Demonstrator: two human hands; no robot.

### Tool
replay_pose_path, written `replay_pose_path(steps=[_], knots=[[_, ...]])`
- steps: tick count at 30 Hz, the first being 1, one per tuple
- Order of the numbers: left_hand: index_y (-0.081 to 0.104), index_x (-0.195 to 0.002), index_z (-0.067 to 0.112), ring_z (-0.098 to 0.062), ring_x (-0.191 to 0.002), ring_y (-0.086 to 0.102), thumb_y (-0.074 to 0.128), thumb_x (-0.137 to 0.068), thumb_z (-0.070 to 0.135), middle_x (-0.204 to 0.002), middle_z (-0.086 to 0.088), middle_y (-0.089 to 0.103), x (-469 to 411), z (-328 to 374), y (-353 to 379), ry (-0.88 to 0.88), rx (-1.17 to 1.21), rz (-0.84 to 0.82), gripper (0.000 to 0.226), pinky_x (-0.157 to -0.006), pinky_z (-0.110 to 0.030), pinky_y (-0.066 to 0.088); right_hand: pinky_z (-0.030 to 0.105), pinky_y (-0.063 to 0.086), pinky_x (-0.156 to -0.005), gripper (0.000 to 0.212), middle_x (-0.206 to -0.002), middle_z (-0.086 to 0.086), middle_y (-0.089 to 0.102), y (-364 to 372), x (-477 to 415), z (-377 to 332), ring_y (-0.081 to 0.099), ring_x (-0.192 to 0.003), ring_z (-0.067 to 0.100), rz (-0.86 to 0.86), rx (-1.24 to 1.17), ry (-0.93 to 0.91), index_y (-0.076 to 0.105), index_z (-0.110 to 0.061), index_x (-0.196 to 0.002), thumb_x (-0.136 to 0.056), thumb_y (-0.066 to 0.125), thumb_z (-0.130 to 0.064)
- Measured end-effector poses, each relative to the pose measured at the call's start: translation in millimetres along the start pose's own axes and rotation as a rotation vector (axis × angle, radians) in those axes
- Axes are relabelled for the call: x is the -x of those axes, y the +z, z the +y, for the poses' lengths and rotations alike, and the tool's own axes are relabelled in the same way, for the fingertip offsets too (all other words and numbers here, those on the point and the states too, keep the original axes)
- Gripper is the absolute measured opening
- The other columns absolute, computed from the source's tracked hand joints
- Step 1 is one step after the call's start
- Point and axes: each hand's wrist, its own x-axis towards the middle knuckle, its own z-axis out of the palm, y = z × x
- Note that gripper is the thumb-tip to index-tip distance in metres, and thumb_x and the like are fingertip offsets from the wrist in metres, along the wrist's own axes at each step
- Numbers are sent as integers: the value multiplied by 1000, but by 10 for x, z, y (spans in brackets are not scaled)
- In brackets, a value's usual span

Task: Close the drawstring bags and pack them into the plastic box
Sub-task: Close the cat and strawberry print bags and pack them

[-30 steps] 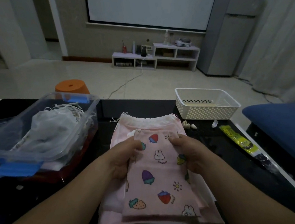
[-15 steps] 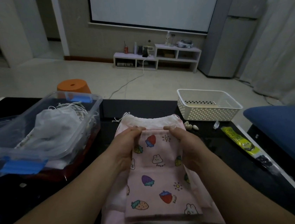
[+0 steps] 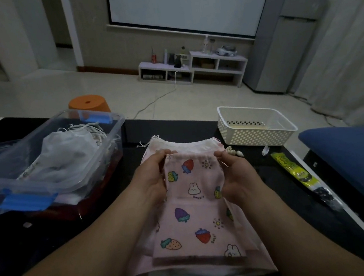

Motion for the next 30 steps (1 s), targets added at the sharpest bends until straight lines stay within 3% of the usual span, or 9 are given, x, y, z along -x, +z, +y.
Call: replay_pose_path(steps=[3, 7, 10, 13, 16, 19, 23, 25, 30], knots=[[69, -96, 10, -24, -92, 73, 57, -104, 20, -107, -11, 79, -53, 12, -2, 41, 49, 33, 17, -76, -40, 62, 48, 49, -105, 28, -100, 14, 75, -46, -22, -26, 67, -104, 31, 86, -28, -29, 67, -8, -78, -101, 53, -12], [62, -95, 3, -26, -89, 76, 45, -103, 7, -81, -11, 76, -40, 80, -11, 13, 218, 4, 19, -78, -42, 62, 49, 47, -108, 23, -102, 10, 71, -121, -75, -92, 69, -105, 29, 115, -223, -45, 60, -8, -89, -98, 39, -4], [45, -69, 11, -17, -55, 53, 40, -98, 2, -57, -2, 47, -21, 112, 30, 12, 277, -1, 31, -70, -34, 59, 41, 59, -66, 27, -67, 4, 50, -114, -103, -159, 56, -50, 14, 88, -410, -64, 47, -11, -76, -98, 32, -5], [37, -66, 19, -12, -44, 25, 40, -96, 3, -54, 3, 30, 28, 106, 90, 77, 144, 30, 35, -47, -23, 39, 20, 37, -36, 30, -61, -5, 30, -118, -114, -184, 27, -33, 7, 116, -466, -44, 36, -15, -70, -97, 33, -5], [45, -73, 18, -13, -48, 32, 41, -99, 5, -59, 1, 37, 146, 104, 132, 253, -190, -70, 29, -54, -28, 39, 22, 38, -41, 31, -62, -2, 35, -118, -72, -174, 30, -39, 9, 137, -267, -112, 40, -17, -68, -98, 40, -6], [60, -96, 8, -14, -56, 51, 46, -108, 20, -76, -7, 63, 291, 108, 202, 317, -462, -187, 22, -63, -34, 54, 37, 56, -69, 34, -60, 4, 50, -81, 7, -189, 52, -55, 19, 67, 18, -193, 49, -14, -69, -103, 46, -14], [70, -110, 6, -18, -74, 62, 52, -108, 32, -107, -8, 75, 368, 127, 330, 381, -717, -249, 32, -73, -31, 60, 45, 55, -95, 24, -101, 6, 75, 87, 173, -283, 70, -103, 25, -3, 571, -444, 73, -12, -93, -102, 54, -23], [73, -111, 13, -15, -74, 62, 53, -108, 31, -105, 1, 76, 418, 133, 399, 440, -829, -323, 28, -73, -28, 60, 43, 52, -95, 24, -115, 1, 74, 163, 248, -296, 66, -113, 19, -73, 757, -548, 77, -22, -102, -103, 54, -27], [69, -121, 9, -8, -60, 54, 46, -110, 21, -72, 15, 70, 515, 147, 495, 423, -811, -463, 28, -65, -25, 54, 32, 53, -92, 27, -106, -3, 79, 220, 301, -308, 71, -107, 13, -227, 809, -604, 80, -23, -112, -105, 55, -27]])
